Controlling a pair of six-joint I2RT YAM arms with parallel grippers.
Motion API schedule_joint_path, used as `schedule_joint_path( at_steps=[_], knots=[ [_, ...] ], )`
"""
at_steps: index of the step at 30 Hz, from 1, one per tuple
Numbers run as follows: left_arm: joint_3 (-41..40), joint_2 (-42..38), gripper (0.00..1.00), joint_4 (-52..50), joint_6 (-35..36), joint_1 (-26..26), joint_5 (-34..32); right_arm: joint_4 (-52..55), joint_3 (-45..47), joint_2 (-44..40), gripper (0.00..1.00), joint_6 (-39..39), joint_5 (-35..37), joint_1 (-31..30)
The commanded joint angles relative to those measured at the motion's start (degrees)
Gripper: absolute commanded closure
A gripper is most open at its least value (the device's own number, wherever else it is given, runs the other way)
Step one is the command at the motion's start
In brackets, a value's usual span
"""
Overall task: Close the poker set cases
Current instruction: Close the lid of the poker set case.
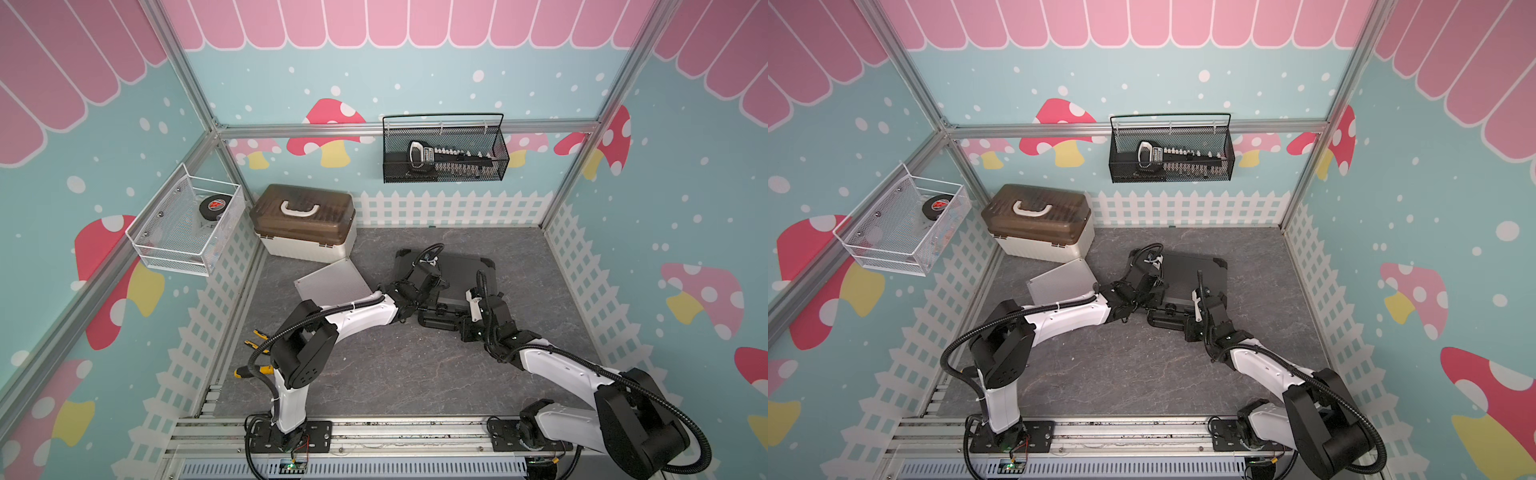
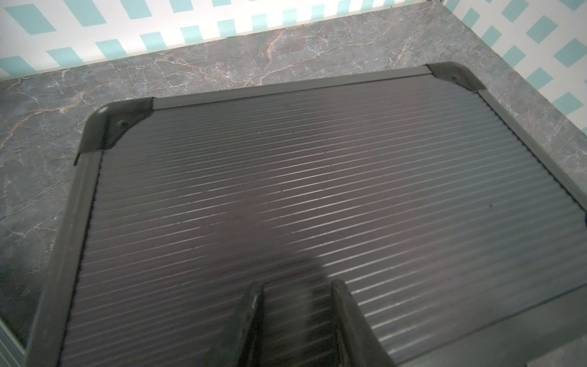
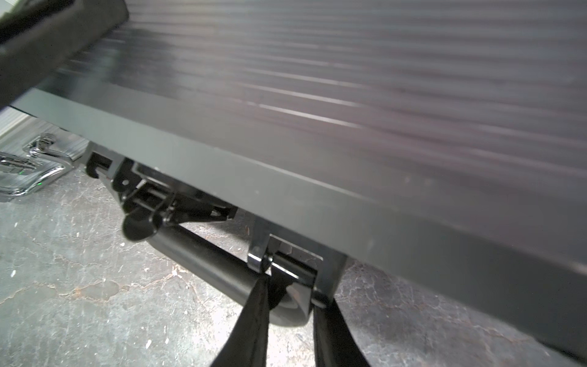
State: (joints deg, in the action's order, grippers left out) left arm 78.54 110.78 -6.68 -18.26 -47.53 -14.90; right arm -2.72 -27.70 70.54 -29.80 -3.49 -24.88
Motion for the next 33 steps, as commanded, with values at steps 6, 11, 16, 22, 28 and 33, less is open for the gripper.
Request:
schedule_joint_path(
  at_steps=[6,11,16,22,28,33],
  knots=[
    [-0.5,3.0,0.64,-1.3,-1.8,0.3,1.9,-0.5,-2.0,0.5,0.7,2.2,3.5,-1.0],
    [-2.1,3.1,0.65,0.1,-2.6,0.5,2.3,2.0,-3.0,-1.6,0.61,2.5,4.2,-1.1],
    [-4.5,3.2,0.65,1.9,-3.3,0.8,3.0,4.5,-4.4,-4.4,0.53,3.1,5.5,-1.3],
    [-6.8,3.2,0.66,3.2,-4.2,1.2,3.3,9.8,-9.0,-6.3,0.46,5.9,5.7,-1.8],
    [-8.7,3.1,0.67,5.1,-4.9,1.8,3.9,11.3,-11.1,-5.6,0.24,15.1,6.8,-2.7],
    [-10.4,2.6,0.67,7.9,-6.2,2.7,5.5,11.8,-14.1,-2.1,0.2,21.5,8.7,-3.0]
  ],
)
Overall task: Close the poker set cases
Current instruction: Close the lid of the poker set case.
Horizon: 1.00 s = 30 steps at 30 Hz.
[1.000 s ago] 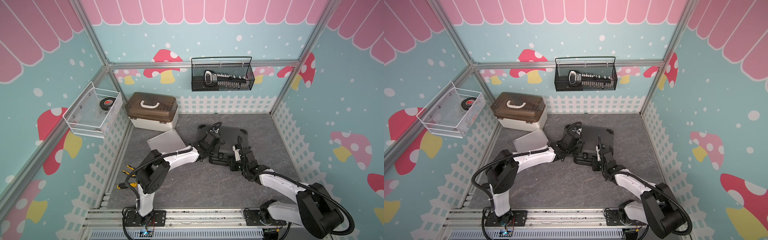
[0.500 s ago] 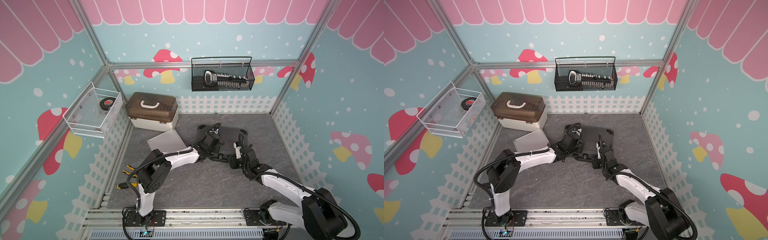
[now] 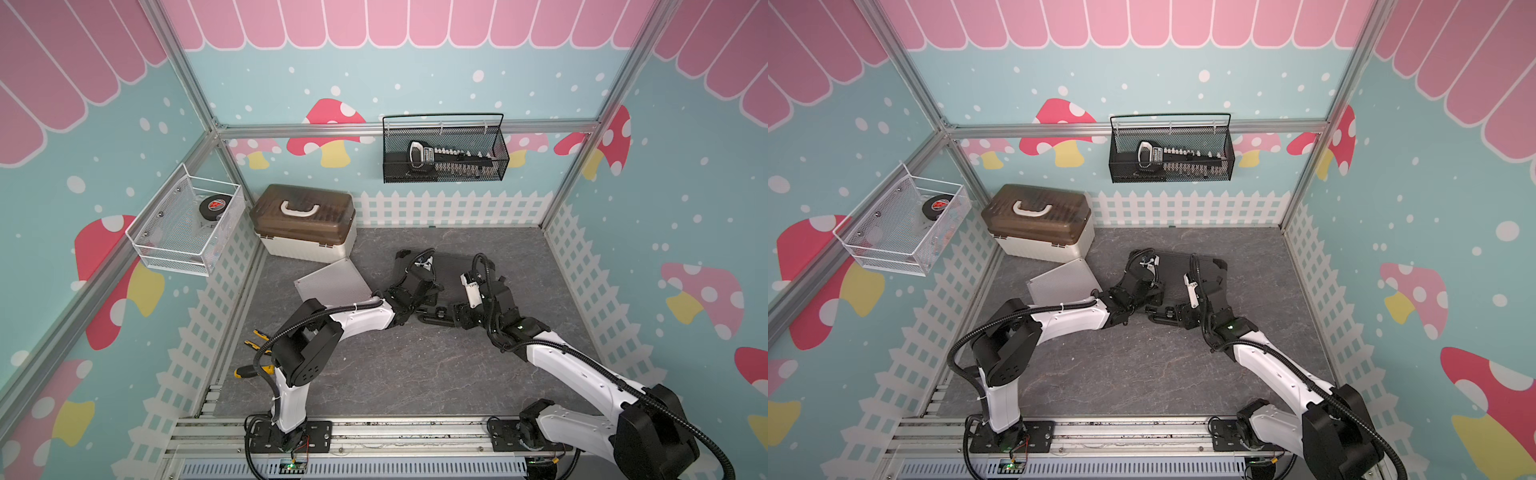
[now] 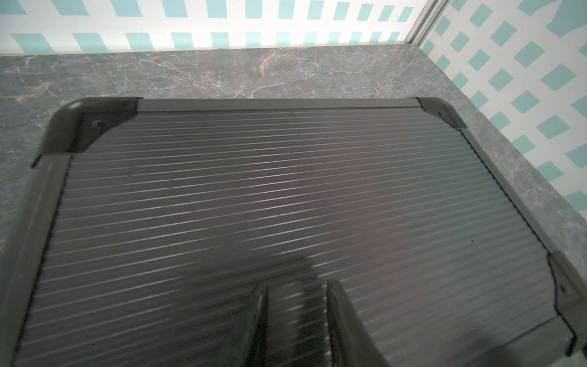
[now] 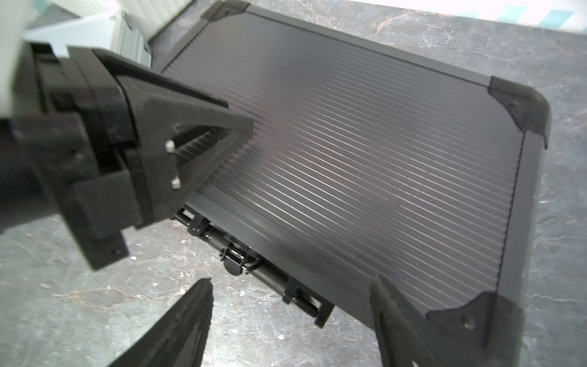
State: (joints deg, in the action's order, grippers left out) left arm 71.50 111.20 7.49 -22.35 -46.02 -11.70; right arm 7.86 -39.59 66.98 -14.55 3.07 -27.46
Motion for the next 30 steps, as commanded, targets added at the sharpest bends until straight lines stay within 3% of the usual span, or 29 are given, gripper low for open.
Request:
schedule_joint_path(
  at_steps=[1,5,12,24,30],
  knots=[
    [-3.5,2.1,0.68,-5.8,-2.0,1.2,2.5,1.1,-2.4,1.7,0.2,7.5,2.5,-0.5],
    [-4.0,1.4,0.69,-5.0,-1.3,1.5,2.1,-1.3,-1.5,1.8,0.18,14.6,3.7,-0.4],
    [-6.2,-0.1,0.7,-1.6,-2.4,4.8,4.8,0.2,-0.7,-0.2,0.18,22.2,-0.7,-0.8],
    [-7.9,0.0,0.74,-1.6,-4.5,7.9,5.9,-6.4,5.2,-0.2,0.19,30.8,8.3,-6.1],
    [-9.2,-0.3,0.74,-0.6,-5.3,8.4,6.3,-8.5,5.6,1.2,0.19,36.0,9.1,-8.6]
  ],
)
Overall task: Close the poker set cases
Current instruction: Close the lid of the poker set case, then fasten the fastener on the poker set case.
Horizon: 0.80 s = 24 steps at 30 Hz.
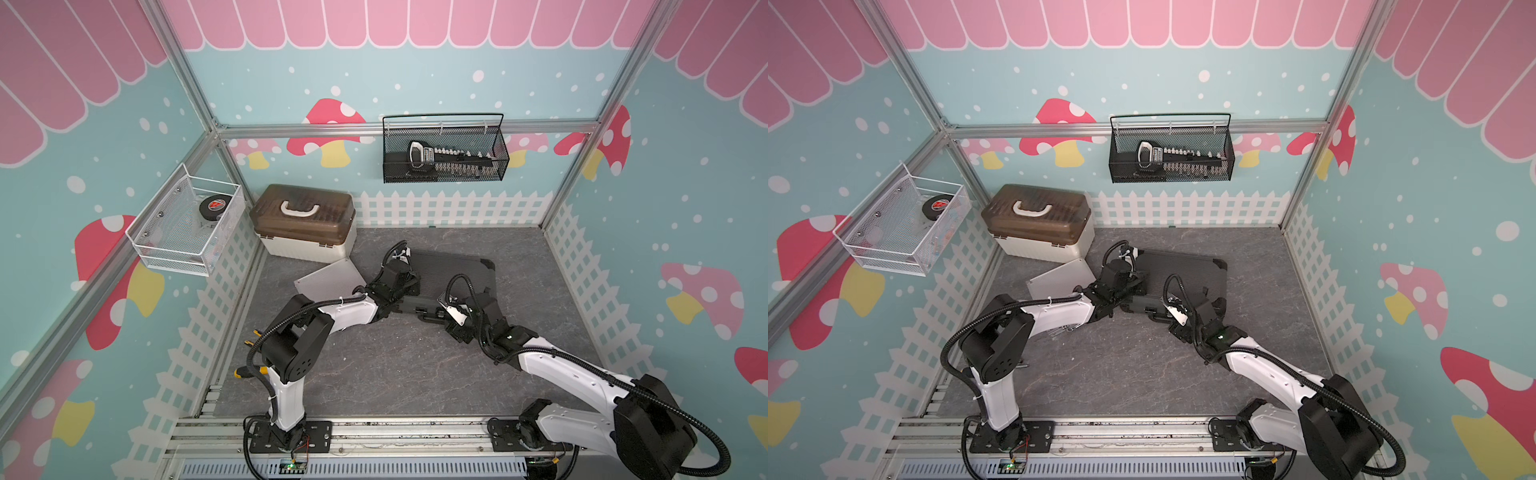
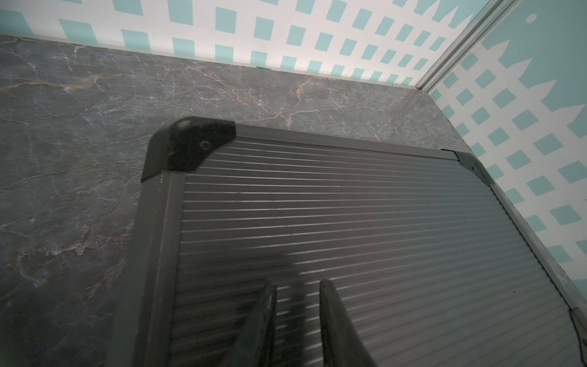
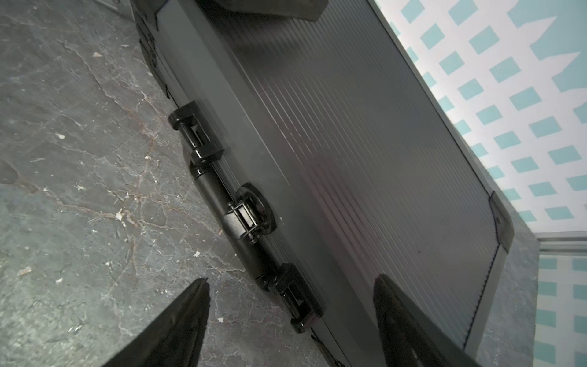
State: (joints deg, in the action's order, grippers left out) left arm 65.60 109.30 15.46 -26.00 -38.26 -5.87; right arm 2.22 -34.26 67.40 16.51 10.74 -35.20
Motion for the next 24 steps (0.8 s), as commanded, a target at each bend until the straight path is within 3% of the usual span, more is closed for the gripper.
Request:
schedule_joint_path(
  at_steps=[1,24],
  knots=[
    [-3.4,1.5,0.74,-8.4,-1.8,0.7,0.5,-3.5,0.1,1.5,0.19,5.8,1.5,-1.4],
    [-5.2,0.7,0.74,-7.3,-2.0,1.0,0.3,-13.9,-2.8,14.1,0.18,12.5,8.9,-4.4]
  ],
)
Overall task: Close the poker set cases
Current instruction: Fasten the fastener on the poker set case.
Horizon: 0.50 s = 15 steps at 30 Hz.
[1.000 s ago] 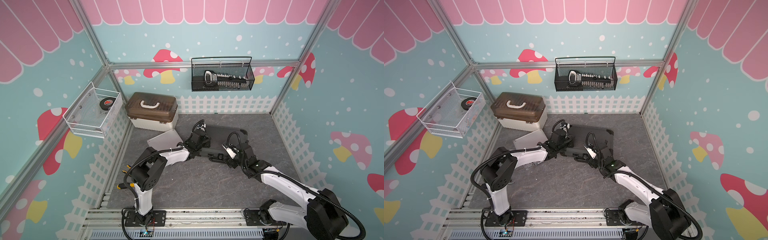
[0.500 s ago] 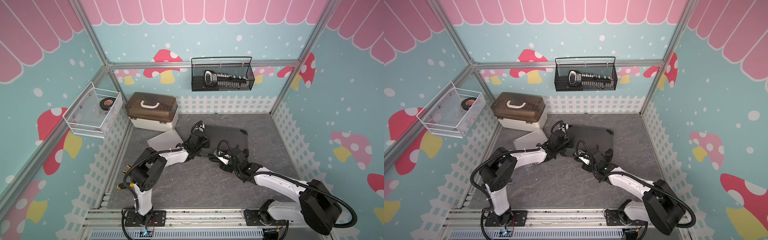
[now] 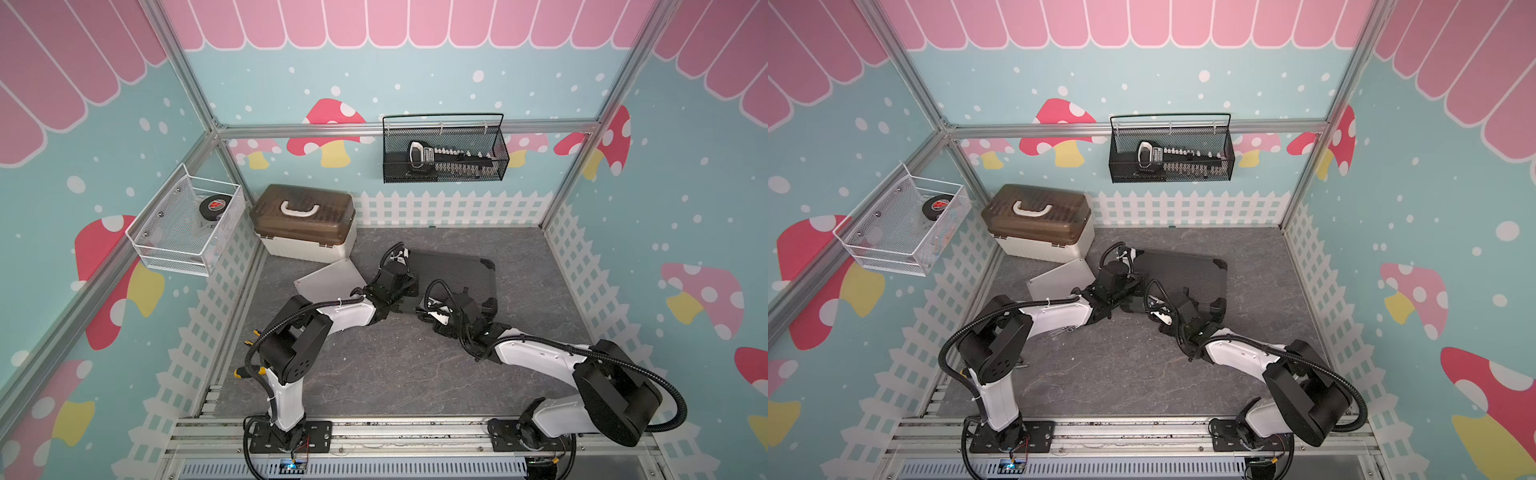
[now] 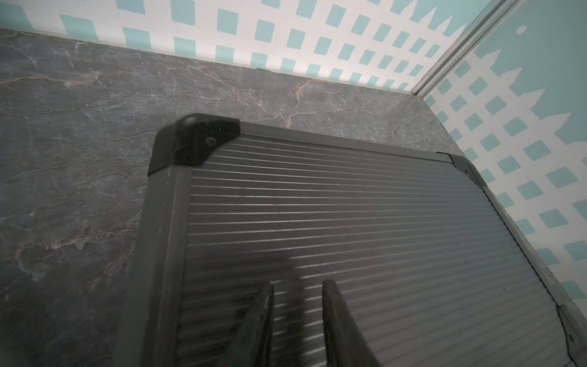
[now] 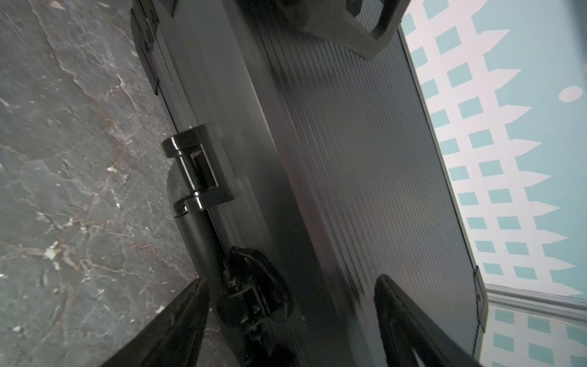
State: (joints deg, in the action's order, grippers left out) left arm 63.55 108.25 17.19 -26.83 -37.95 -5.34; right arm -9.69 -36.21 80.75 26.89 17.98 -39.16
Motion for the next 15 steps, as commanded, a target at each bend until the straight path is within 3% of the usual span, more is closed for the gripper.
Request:
schedule_joint_path(
  at_steps=[1,3,15],
  knots=[
    [-3.2,1.8,0.77,-8.9,-1.1,0.9,-0.2,-2.1,-0.8,1.0,0.18,2.2,1.9,-0.5],
    [-3.4,1.8,0.8,-8.9,-1.3,0.8,-0.1,-2.8,-0.6,1.5,0.18,2.4,2.9,-0.5],
    [-4.2,1.9,0.81,-8.1,-1.9,1.0,-0.1,-9.6,0.7,4.8,0.19,0.8,8.9,-0.6]
  ],
)
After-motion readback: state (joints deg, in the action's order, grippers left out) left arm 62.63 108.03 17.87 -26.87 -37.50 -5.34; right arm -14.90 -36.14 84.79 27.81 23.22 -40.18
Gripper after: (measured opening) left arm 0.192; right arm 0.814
